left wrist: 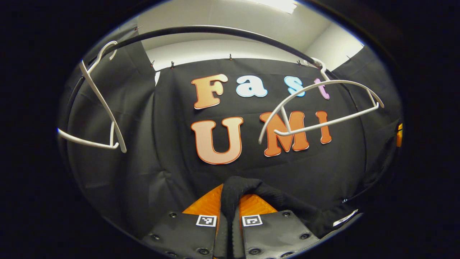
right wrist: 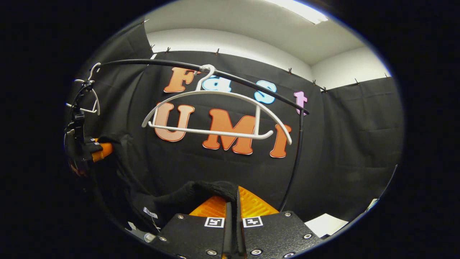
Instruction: Grasp the clothes on the hanger with both hands and then place them into the laundry hamper below.
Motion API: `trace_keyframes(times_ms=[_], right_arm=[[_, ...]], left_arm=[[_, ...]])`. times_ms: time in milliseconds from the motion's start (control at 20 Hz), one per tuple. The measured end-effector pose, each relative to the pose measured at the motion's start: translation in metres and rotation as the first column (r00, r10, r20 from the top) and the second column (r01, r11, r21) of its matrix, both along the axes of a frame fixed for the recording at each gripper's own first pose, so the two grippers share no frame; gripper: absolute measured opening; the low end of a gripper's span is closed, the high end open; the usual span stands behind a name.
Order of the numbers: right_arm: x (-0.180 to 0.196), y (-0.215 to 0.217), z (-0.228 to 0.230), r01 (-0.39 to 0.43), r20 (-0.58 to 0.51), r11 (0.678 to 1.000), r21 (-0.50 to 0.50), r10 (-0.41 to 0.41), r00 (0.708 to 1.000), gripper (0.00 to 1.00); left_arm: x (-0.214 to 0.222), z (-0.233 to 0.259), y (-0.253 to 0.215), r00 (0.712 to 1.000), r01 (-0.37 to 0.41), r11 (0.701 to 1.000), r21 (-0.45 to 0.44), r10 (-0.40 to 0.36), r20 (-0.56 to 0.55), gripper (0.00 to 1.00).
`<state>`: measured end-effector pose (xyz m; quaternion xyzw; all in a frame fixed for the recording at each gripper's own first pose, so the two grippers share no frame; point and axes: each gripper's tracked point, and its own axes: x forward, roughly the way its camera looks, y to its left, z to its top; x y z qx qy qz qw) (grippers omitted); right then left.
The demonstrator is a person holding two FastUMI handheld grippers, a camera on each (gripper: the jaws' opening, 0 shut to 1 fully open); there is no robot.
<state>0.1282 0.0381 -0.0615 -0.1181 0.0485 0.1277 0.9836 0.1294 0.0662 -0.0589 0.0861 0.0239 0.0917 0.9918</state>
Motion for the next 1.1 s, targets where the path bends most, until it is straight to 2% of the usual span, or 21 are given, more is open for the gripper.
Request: trace_keyframes(times_ms=[150,250,500,600,750,1000,1100], right_arm=[[-0.018,0.024,-0.025,-0.059,-0.046,0.998,0.004,0.059,0.997,0.05],[-0.03,0.039,-0.045,-0.096,-0.089,0.995,0.003,0.096,0.991,0.05],[-0.058,0.045,-0.097,-0.104,-0.217,0.994,0.028,0.107,0.97,0.05],[-0.07,0.046,-0.128,-0.09,-0.278,0.995,0.042,0.099,0.955,0.06],[-0.092,0.037,-0.179,-0.077,-0.366,0.997,-0.001,0.071,0.928,0.07],[-0.122,0.026,-0.249,-0.033,-0.506,0.999,0.001,0.029,0.862,0.07],[-0.131,0.02,-0.274,-0.02,-0.555,1.0,-0.019,0.006,0.832,0.08]], left_arm=[[-0.024,-0.028,-0.012,0.998,0.009,1.0,-0.02,-0.01,-0.069,0.1],[-0.039,-0.049,-0.019,0.994,0.016,0.999,-0.033,-0.019,-0.111,0.12],[-0.083,-0.121,-0.043,0.959,0.042,0.987,-0.158,-0.084,-0.272,0.12],[-0.099,-0.153,-0.041,0.933,0.02,0.983,-0.184,-0.084,-0.349,0.12],[-0.125,-0.19,-0.044,0.891,-0.01,0.969,-0.249,-0.104,-0.442,0.12],[-0.153,-0.232,-0.047,0.823,-0.031,0.968,-0.25,-0.118,-0.556,0.12],[-0.165,-0.252,-0.047,0.784,-0.041,0.966,-0.256,-0.128,-0.607,0.12]])
